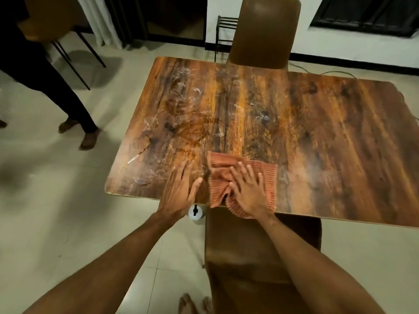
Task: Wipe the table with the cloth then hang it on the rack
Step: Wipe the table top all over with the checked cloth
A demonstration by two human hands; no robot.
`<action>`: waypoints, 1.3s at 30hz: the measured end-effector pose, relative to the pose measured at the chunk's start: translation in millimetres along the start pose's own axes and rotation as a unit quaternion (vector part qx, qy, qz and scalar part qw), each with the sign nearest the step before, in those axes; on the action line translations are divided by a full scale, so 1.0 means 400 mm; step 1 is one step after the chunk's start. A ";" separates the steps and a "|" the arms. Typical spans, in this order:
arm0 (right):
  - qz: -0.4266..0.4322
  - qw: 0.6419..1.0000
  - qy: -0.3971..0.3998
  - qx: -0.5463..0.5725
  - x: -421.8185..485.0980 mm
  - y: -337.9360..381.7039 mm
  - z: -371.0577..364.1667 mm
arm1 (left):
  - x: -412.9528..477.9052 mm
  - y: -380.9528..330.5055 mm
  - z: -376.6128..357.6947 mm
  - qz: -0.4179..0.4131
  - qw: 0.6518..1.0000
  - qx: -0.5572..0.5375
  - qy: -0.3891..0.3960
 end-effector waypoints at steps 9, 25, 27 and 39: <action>0.072 0.997 -0.001 0.010 0.093 0.311 -0.091 | 0.066 0.110 0.084 0.012 1.000 -0.013 -0.013; -0.098 0.994 -0.042 -0.012 0.334 0.320 -0.060 | 0.319 0.322 0.193 -0.028 0.999 0.043 -0.010; -0.156 0.986 -0.051 -0.001 0.353 0.381 -0.065 | 0.359 0.356 0.213 -0.012 1.000 0.012 0.006; -0.273 0.959 -0.080 -0.008 0.458 0.558 -0.092 | 0.587 0.467 0.287 -0.095 0.993 -0.009 0.074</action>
Point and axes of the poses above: each hand's wrist, its own x-axis towards the middle knuckle, its own z-axis out of the back of the hand, y = z × x, the point moved 2 cm from there along x, towards the middle knuckle, and after that the axes turned 11 degrees about -y, right-handed, at the moved point
